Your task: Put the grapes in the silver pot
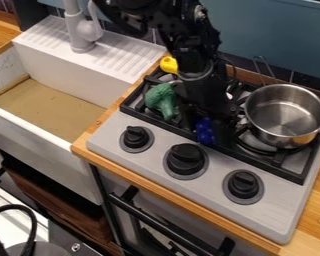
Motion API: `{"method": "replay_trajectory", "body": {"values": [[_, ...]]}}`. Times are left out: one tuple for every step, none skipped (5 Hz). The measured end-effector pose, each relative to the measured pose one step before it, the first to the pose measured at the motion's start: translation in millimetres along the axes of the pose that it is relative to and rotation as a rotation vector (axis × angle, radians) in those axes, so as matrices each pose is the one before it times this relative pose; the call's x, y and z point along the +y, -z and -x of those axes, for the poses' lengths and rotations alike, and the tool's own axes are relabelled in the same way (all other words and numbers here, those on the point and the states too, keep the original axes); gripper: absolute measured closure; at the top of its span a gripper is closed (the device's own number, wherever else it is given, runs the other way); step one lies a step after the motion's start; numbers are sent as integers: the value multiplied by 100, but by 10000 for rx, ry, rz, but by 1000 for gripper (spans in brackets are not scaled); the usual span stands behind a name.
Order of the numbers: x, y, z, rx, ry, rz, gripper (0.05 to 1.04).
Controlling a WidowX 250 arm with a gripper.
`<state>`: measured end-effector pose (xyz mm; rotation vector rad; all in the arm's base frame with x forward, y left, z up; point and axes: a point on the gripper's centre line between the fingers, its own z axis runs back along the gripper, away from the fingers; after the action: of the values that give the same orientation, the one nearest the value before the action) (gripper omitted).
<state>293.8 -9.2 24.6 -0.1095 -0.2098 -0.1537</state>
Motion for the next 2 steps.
{"method": "replay_trajectory", "body": {"values": [[82, -2355, -169, -48, -216, 197, 306], [185, -1990, -326, -402, -491, -343, 306]]}}
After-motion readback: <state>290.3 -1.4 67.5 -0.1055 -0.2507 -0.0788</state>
